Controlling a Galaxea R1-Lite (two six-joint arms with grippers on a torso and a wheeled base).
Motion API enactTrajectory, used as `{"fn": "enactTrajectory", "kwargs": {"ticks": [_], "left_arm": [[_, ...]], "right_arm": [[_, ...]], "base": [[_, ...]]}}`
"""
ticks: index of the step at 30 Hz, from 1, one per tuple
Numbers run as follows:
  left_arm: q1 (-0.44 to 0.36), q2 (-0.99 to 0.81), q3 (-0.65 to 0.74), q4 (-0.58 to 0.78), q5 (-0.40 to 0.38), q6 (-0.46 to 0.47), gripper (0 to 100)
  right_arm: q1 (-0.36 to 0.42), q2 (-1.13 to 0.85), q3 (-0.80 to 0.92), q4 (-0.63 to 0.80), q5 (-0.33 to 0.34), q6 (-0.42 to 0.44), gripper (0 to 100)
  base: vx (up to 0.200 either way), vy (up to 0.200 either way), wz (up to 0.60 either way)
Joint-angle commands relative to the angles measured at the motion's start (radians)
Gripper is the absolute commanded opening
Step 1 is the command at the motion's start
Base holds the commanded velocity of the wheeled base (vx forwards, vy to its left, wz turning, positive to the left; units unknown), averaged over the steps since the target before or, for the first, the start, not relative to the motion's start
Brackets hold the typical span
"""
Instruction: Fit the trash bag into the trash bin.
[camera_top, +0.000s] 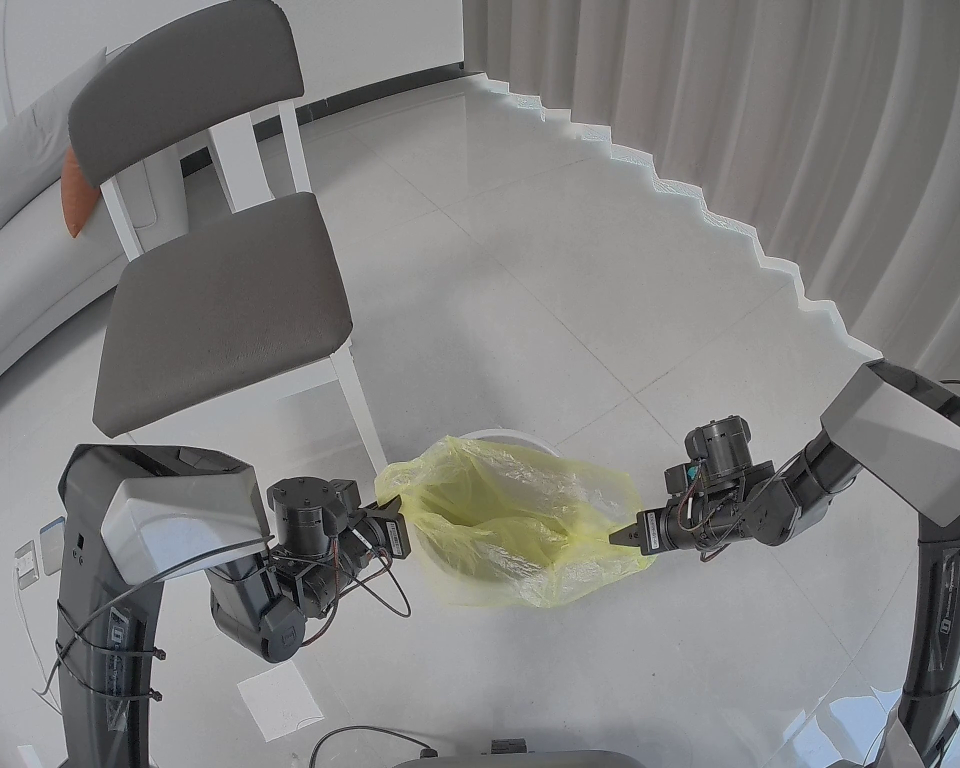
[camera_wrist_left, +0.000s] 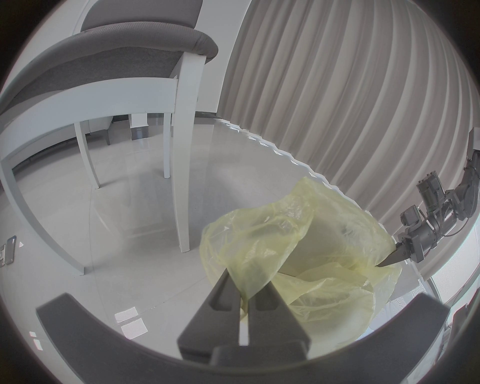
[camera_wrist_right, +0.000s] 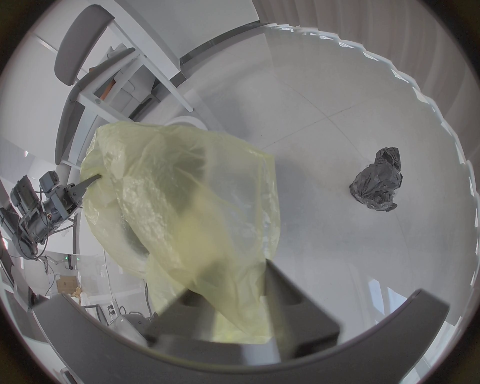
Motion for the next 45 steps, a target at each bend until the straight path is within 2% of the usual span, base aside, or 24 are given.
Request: {"fn": "enactTrajectory", "kwargs": {"ticks": [1, 7, 12, 13, 20, 26, 35, 45], "left_arm": [[0.001, 0.0, 0.006, -0.013, 0.001, -0.001, 0], [-0.001, 0.008, 0.013, -0.025, 0.001, -0.001, 0], [-0.002, 0.023, 0.057, -0.076, 0.001, 0.012, 0], [-0.006, 0.028, 0.06, -0.097, 0.003, 0.012, 100], [0.002, 0.014, 0.131, -0.137, 0.004, 0.013, 100], [0.005, -0.048, 0.206, -0.168, 0.004, 0.01, 100], [0.004, -0.167, 0.238, -0.168, 0.012, 0.012, 100], [-0.007, -0.249, 0.267, -0.168, 0.039, 0.015, 100]], "right_arm": [[-0.014, -0.095, 0.032, 0.005, 0.004, -0.002, 100], [-0.002, -0.173, 0.035, 0.005, 0.004, -0.008, 100], [0.067, -0.179, 0.006, 0.005, 0.004, -0.01, 100], [0.082, -0.176, -0.004, 0.005, 0.002, -0.01, 100], [0.13, -0.131, -0.094, 0.017, 0.002, -0.039, 100], [0.144, -0.081, -0.254, 0.134, 0.004, -0.12, 100], [0.197, -0.018, -0.396, 0.253, 0.002, -0.172, 100], [0.203, 0.056, -0.496, 0.321, -0.009, -0.234, 100]], "base": [[0.0, 0.0, 0.0], [0.0, 0.0, 0.0], [0.0, 0.0, 0.0], [0.0, 0.0, 0.0], [0.0, 0.0, 0.0], [0.0, 0.0, 0.0], [0.0, 0.0, 0.0], [0.0, 0.0, 0.0]]}}
